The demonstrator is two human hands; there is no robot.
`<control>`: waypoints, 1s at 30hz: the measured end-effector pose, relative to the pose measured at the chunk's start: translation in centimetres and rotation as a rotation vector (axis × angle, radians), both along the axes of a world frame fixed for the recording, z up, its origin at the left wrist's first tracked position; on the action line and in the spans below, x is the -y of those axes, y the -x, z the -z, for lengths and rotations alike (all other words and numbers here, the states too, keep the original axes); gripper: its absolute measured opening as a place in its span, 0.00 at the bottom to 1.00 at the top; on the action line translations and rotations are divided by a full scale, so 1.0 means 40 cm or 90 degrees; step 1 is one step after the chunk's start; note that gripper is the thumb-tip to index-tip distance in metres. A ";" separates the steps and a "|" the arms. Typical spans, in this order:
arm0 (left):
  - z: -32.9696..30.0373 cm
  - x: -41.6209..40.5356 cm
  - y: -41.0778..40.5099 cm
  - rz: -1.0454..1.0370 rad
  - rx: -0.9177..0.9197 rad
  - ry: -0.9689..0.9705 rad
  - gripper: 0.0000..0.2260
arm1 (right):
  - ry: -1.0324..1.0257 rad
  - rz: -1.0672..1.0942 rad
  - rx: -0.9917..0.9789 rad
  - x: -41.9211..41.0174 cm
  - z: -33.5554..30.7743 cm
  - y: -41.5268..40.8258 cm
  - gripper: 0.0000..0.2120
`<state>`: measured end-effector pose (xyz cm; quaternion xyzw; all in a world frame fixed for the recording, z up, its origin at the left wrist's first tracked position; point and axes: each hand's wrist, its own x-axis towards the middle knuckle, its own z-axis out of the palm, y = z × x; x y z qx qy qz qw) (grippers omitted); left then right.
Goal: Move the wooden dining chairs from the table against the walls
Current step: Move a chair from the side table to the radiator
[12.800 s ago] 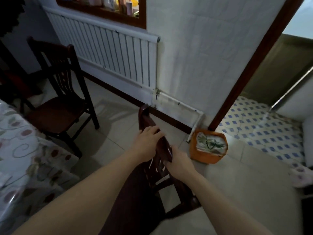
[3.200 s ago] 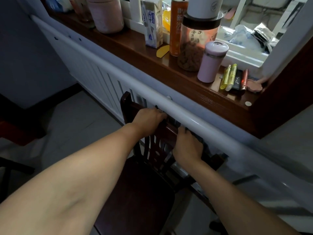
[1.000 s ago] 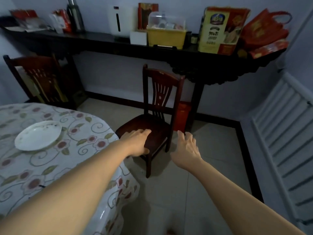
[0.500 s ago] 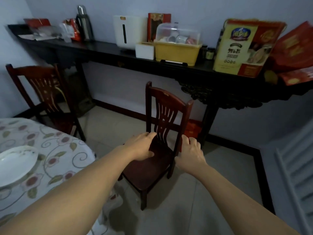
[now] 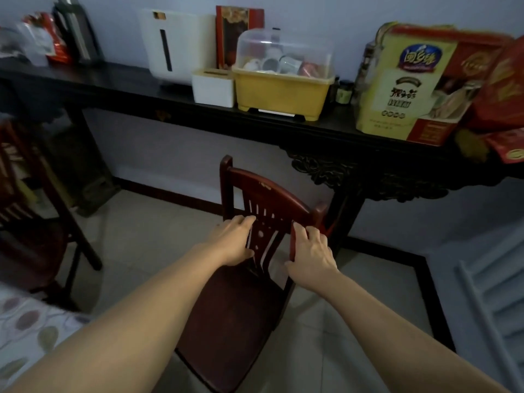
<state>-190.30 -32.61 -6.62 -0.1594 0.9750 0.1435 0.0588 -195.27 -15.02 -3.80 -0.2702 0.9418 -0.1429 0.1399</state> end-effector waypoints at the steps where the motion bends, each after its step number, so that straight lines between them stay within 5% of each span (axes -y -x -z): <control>1: 0.003 0.024 0.036 0.007 -0.002 0.003 0.37 | -0.005 0.004 0.004 0.022 0.003 0.027 0.39; 19: 0.111 0.267 0.494 0.062 0.009 0.130 0.34 | -0.062 0.019 -0.034 0.321 0.178 0.447 0.38; 30: 0.153 0.292 0.567 0.082 -0.056 0.244 0.11 | -0.058 0.062 -0.142 0.379 0.220 0.489 0.16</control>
